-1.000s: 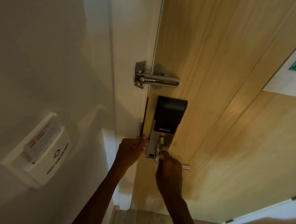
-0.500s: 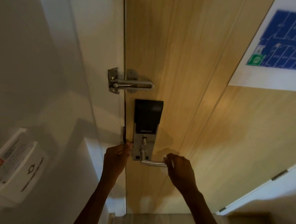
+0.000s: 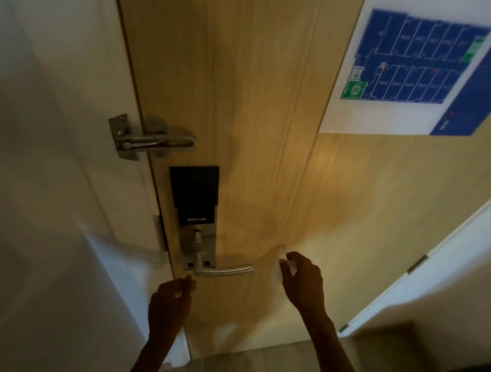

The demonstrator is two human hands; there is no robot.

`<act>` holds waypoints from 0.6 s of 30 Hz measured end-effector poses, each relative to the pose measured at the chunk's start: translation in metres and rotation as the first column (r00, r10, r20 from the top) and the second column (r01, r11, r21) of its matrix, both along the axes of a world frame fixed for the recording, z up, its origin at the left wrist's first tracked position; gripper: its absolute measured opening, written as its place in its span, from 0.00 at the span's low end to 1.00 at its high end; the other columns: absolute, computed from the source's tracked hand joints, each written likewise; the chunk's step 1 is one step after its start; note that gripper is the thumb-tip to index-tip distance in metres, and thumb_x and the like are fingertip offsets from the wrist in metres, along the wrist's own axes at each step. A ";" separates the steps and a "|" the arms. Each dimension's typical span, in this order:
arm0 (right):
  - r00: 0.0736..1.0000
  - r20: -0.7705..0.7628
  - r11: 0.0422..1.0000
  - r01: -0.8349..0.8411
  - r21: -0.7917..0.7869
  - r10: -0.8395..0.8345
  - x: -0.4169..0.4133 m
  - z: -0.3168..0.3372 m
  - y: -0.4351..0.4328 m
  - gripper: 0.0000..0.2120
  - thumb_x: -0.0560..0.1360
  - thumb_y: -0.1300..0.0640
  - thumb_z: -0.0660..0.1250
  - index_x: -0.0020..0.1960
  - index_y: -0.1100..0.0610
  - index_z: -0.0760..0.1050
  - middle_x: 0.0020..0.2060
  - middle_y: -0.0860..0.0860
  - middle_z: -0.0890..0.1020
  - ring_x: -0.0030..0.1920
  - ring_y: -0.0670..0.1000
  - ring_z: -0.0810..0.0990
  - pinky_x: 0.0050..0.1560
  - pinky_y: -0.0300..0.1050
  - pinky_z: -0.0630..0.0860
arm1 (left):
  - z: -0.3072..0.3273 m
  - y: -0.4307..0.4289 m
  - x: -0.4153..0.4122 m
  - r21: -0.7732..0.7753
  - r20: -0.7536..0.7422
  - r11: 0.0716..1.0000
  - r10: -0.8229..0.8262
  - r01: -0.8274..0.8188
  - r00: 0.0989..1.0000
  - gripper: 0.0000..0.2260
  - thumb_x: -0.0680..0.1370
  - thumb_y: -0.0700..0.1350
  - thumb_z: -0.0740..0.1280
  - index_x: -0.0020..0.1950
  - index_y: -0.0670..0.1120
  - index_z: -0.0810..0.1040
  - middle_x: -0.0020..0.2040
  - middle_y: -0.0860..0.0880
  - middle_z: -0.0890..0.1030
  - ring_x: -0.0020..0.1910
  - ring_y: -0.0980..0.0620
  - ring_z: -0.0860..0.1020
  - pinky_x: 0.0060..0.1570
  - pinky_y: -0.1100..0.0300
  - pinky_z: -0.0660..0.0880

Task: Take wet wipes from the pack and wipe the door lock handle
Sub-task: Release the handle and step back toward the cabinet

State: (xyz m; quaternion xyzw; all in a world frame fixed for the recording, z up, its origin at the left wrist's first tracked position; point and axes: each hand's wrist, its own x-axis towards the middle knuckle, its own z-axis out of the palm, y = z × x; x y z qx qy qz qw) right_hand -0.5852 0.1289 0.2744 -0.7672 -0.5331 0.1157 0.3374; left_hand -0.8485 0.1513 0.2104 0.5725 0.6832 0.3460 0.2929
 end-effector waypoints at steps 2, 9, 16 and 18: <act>0.998 -0.041 0.999 0.037 -0.008 -0.038 0.009 -0.005 -0.006 0.12 0.77 0.54 0.66 0.58 0.57 0.78 0.52 0.53 0.84 0.51 0.53 0.83 0.49 0.41 0.75 | -0.008 -0.008 0.016 -0.066 -0.066 0.994 -0.090 0.086 0.994 0.15 0.78 0.57 0.62 0.48 0.49 0.82 0.44 0.51 0.85 0.39 0.58 0.79 0.36 0.69 0.70; 0.982 -0.096 0.987 0.160 -0.035 -0.162 0.045 -0.017 -0.040 0.09 0.75 0.57 0.66 0.55 0.56 0.80 0.49 0.53 0.85 0.49 0.55 0.82 0.47 0.39 0.70 | -0.002 -0.015 0.077 -0.061 -0.123 0.922 -0.386 0.381 0.914 0.16 0.80 0.55 0.59 0.61 0.49 0.78 0.57 0.53 0.82 0.54 0.57 0.80 0.53 0.64 0.74; 0.951 -0.114 0.957 0.285 -0.053 -0.289 0.098 -0.045 -0.092 0.09 0.74 0.57 0.68 0.53 0.58 0.80 0.49 0.55 0.84 0.49 0.55 0.82 0.48 0.40 0.71 | 0.001 -0.021 0.141 -0.117 -0.141 0.829 -0.559 0.547 0.817 0.29 0.76 0.66 0.53 0.70 0.50 0.70 0.67 0.50 0.76 0.65 0.51 0.75 0.65 0.53 0.72; 0.925 -0.121 0.933 0.353 -0.066 -0.359 0.121 -0.055 -0.116 0.11 0.75 0.54 0.68 0.54 0.58 0.80 0.50 0.56 0.84 0.49 0.55 0.82 0.49 0.42 0.73 | 0.001 -0.032 0.164 -0.138 -0.155 0.790 -0.613 0.597 0.775 0.29 0.77 0.65 0.53 0.71 0.49 0.68 0.69 0.49 0.74 0.67 0.50 0.73 0.66 0.54 0.70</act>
